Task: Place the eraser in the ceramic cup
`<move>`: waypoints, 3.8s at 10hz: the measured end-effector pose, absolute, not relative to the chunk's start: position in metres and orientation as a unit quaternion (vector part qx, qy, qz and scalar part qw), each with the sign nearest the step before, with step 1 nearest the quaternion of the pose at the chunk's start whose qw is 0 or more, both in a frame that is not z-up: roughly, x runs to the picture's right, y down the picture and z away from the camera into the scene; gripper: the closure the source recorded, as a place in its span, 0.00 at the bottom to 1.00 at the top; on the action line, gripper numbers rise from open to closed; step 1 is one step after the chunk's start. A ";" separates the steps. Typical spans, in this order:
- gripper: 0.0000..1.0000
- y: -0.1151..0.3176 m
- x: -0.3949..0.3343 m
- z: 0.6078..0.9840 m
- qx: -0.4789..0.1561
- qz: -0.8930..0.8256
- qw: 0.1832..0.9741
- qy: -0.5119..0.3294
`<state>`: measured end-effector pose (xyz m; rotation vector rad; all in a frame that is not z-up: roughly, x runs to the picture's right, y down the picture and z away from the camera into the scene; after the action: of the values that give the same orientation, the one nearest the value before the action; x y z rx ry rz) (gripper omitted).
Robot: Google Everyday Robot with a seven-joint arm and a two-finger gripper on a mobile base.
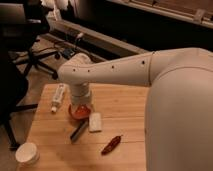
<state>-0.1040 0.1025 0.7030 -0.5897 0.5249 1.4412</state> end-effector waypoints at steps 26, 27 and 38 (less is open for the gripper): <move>0.35 0.147 -0.153 0.691 -0.356 0.125 0.923 0.068; 0.35 0.149 -0.156 0.688 -0.370 0.087 0.924 0.049; 0.35 0.138 -0.149 0.680 -0.403 -0.076 0.911 -0.027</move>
<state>-0.1490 0.1383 0.6801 -0.8316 -0.0567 -0.1563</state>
